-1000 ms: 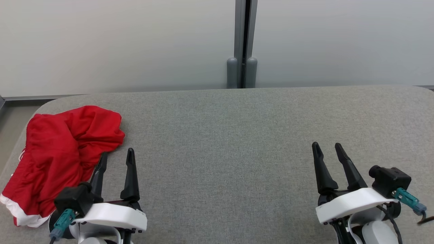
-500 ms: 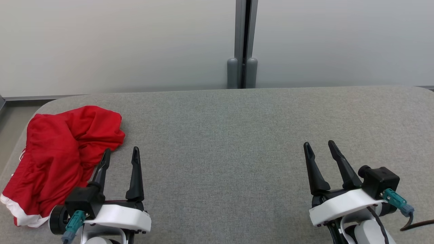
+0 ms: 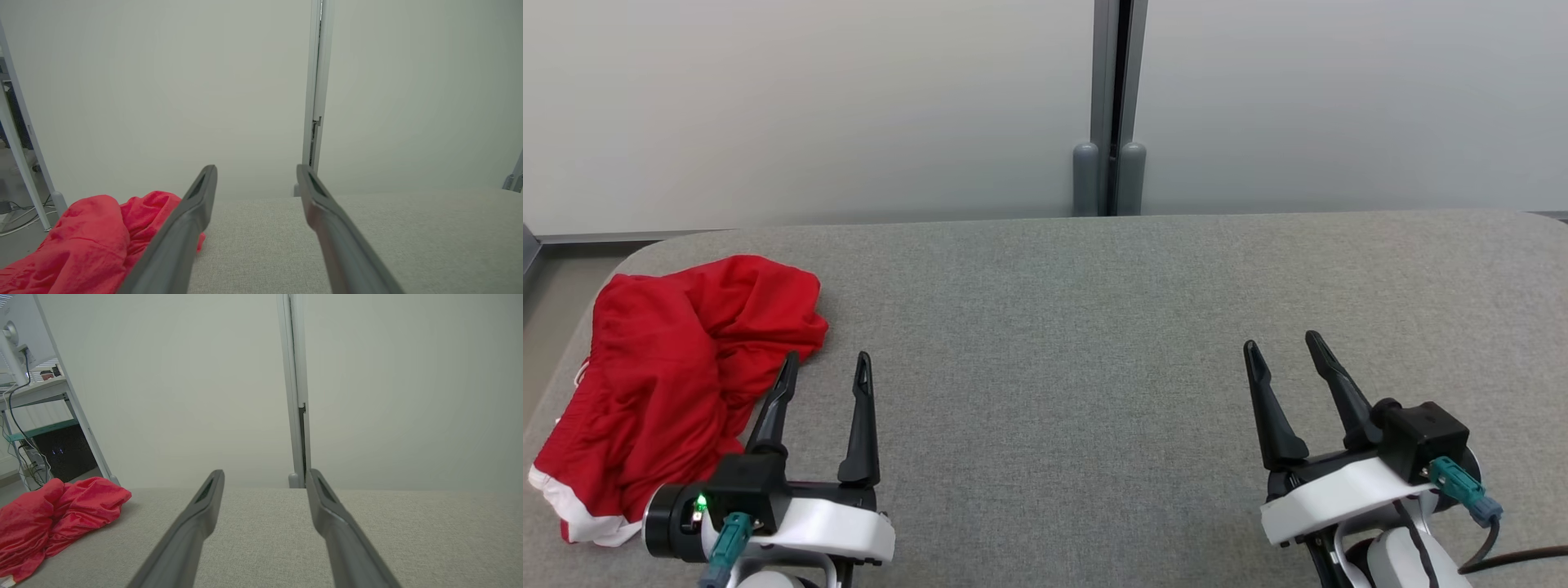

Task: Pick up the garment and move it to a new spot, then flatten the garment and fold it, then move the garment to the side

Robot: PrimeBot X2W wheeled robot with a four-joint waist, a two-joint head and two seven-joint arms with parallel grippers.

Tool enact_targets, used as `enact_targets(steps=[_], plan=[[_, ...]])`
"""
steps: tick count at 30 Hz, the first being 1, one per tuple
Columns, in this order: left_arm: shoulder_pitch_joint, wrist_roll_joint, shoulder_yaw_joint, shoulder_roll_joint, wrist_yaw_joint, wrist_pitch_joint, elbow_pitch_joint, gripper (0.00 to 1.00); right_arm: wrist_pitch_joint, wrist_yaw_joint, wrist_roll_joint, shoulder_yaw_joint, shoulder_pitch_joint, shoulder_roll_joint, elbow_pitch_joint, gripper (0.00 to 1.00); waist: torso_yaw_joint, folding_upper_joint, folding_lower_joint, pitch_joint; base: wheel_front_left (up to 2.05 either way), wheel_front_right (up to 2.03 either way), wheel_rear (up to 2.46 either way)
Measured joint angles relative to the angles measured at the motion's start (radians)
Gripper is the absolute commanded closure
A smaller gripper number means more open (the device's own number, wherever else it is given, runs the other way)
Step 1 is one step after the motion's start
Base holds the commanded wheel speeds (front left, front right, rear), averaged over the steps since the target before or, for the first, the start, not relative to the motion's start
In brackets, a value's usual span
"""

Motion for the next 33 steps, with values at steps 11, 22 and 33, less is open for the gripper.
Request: enact_targets(steps=[11,22,33], plan=[[-0.001,0.057,-0.004,0.001,0.009,-0.016,-0.003,0.0,-0.013,0.0,-0.062,-0.002,-0.005,-0.001,0.0,0.0,0.006,0.0,0.0,-0.001,0.0,0.0,0.0],[-0.004,0.048,-0.004,0.001,0.009,-0.017,0.001,0.0,-0.014,0.0,-0.052,-0.009,-0.005,-0.001,0.002,0.0,0.005,0.0,0.0,-0.003,0.0,0.0,0.0],[-0.006,0.033,0.002,0.001,0.01,-0.017,0.029,0.0,-0.014,0.0,-0.033,0.004,-0.002,-0.001,-0.002,0.0,0.03,0.0,0.0,-0.005,0.0,0.0,0.0]])
